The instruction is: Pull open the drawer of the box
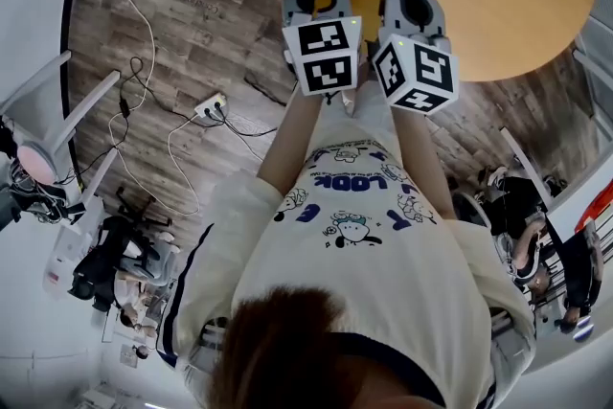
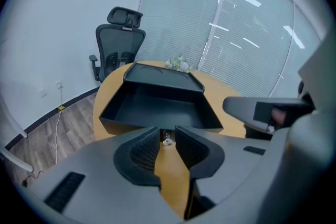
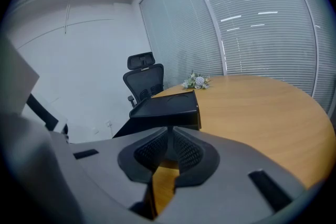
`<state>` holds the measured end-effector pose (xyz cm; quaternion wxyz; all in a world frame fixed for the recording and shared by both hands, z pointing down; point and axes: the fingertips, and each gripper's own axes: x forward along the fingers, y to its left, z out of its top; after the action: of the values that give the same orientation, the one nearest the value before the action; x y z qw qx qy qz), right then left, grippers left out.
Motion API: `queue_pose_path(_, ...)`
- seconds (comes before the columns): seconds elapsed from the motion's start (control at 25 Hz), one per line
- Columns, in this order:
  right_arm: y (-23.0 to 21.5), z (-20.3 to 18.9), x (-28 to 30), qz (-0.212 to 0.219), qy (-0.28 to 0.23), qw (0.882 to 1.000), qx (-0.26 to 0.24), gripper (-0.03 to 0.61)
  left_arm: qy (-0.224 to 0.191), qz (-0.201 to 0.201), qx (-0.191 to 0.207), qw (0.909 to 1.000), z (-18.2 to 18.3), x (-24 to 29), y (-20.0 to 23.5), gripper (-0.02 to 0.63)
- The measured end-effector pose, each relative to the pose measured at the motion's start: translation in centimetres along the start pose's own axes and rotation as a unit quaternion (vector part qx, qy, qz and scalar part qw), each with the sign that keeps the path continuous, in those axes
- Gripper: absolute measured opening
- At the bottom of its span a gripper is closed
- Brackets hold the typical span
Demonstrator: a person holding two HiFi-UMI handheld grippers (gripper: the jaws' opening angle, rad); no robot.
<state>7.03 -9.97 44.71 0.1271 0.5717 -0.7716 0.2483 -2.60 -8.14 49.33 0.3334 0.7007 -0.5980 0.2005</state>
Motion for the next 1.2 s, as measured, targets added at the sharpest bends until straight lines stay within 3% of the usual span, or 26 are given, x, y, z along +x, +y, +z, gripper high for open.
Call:
queue_pose_path(0.52,2.7,6.6,-1.8,0.015,-0.075,0.997,-0.024,0.043,-0.128,-0.019,0.04,0.9908,9.5,-5.9,-1.1,0.066)
queue_pose_path(1.2,4.5,13.5,-3.9,0.028,-0.153,0.986,-0.056,0.043,-0.233,-0.03,0.092,0.9676,16.6,-11.1,-2.8,0.043)
